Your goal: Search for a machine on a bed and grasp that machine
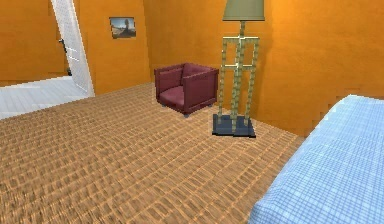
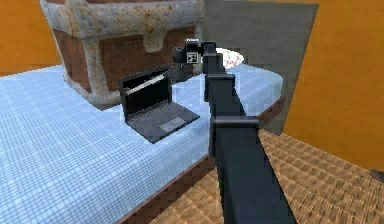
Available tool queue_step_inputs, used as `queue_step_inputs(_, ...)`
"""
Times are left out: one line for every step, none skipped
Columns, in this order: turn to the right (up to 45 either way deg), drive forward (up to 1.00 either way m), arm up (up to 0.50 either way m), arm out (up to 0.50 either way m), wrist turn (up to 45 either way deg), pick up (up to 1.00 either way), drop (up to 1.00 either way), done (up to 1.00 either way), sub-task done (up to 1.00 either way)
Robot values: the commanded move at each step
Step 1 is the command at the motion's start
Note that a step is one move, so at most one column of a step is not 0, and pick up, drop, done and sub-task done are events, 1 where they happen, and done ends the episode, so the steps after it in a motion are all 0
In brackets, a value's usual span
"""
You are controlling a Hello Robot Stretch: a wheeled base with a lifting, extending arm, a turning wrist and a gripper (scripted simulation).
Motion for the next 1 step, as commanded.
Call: queue_step_inputs(0.0, 0.00, 0.00, 0.00, -45.0, 0.00, 0.00, 0.00, 0.00)
